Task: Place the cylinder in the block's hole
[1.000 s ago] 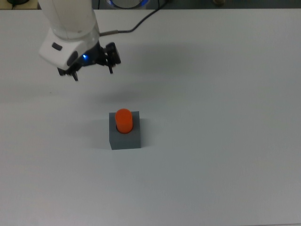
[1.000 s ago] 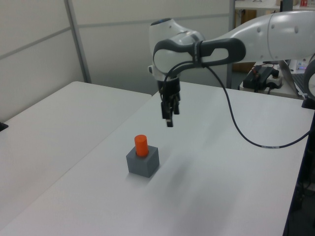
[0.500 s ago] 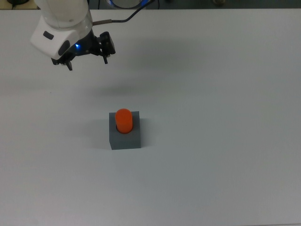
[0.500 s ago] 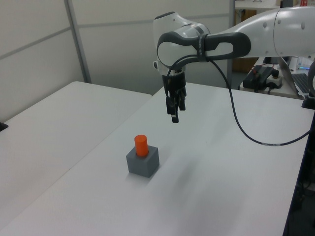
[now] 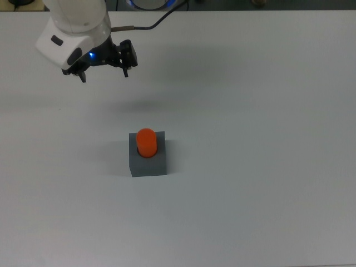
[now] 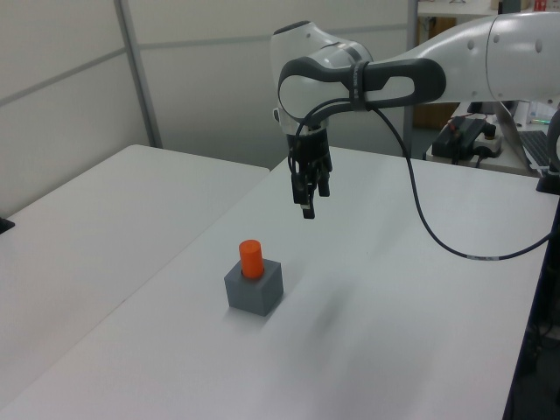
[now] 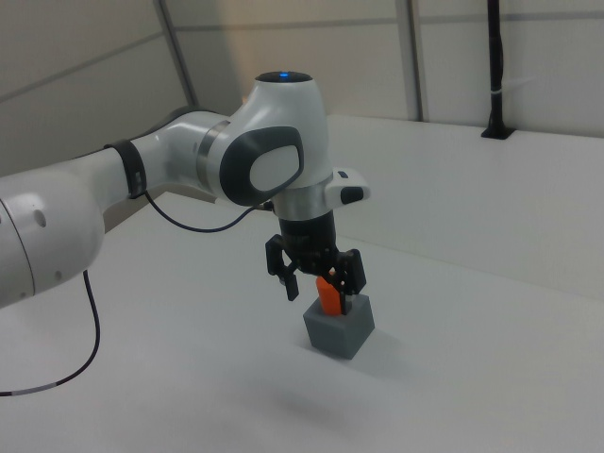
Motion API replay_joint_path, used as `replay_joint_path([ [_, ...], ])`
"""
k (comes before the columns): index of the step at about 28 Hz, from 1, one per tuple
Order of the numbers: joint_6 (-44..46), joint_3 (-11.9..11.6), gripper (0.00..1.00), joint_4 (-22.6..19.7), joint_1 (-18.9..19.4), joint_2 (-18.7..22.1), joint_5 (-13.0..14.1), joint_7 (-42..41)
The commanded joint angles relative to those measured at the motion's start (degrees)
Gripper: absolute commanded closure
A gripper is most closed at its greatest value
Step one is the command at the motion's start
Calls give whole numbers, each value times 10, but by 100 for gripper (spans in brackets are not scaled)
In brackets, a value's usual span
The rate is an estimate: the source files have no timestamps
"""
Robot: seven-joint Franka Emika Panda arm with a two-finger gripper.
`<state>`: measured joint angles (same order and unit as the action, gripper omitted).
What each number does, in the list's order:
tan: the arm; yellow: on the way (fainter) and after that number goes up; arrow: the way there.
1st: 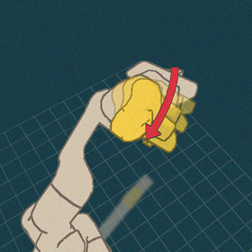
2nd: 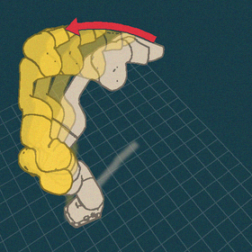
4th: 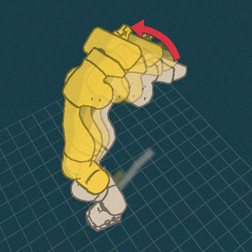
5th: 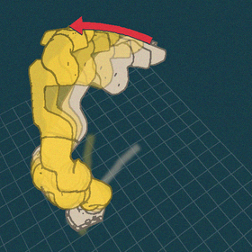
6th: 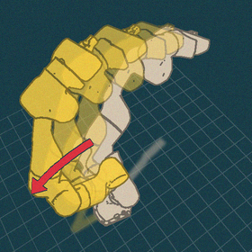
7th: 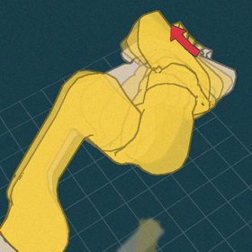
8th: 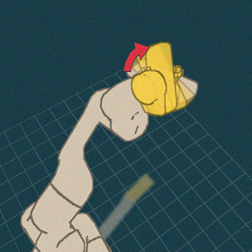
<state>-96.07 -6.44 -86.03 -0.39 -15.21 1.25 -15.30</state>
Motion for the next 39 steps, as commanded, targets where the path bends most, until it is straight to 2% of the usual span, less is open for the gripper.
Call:
replay_joint_path([
  [1, 0, 1, 0, 2, 10, -2, -10, 13],
  [18, -4, -3, 0, -5, 3, -31, -10, 10],
  [23, -5, -6, 0, -3, 3, -31, -24, 12],
  [39, -7, -6, 0, 0, -4, -31, -25, 12],
])
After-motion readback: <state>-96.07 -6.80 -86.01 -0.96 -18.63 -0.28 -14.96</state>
